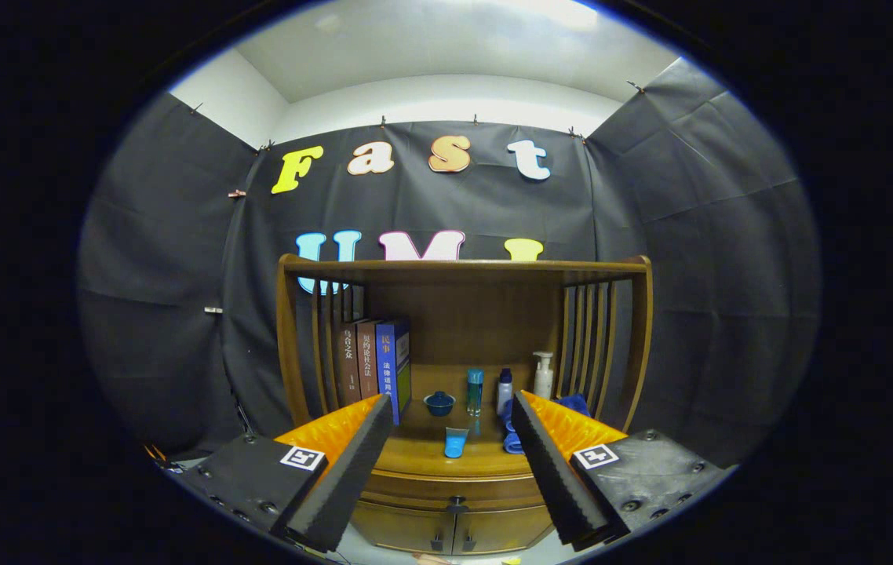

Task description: Pull open the drawer, take out the items inside it, and place them on the countertop above the cabinet.

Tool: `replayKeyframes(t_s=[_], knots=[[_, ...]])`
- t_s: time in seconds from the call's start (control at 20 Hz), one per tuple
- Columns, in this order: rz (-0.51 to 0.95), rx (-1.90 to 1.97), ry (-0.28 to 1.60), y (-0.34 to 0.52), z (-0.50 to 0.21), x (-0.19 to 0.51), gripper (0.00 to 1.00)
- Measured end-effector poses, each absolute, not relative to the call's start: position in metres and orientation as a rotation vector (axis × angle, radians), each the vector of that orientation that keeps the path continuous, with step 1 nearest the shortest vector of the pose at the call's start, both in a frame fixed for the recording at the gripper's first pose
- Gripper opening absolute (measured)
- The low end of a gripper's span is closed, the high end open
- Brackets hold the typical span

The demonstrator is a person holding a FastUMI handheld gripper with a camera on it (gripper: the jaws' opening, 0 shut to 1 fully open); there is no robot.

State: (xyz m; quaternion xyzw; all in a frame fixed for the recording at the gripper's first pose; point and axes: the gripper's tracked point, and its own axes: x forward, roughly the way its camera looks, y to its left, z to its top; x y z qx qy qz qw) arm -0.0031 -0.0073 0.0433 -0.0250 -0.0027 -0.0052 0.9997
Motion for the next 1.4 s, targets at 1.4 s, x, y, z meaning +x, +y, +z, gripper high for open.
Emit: replayKeyframes(t_s=[1.4], knots=[[-0.024,-0.056,0.034,-0.007,0.043,-0.004,0.99]])
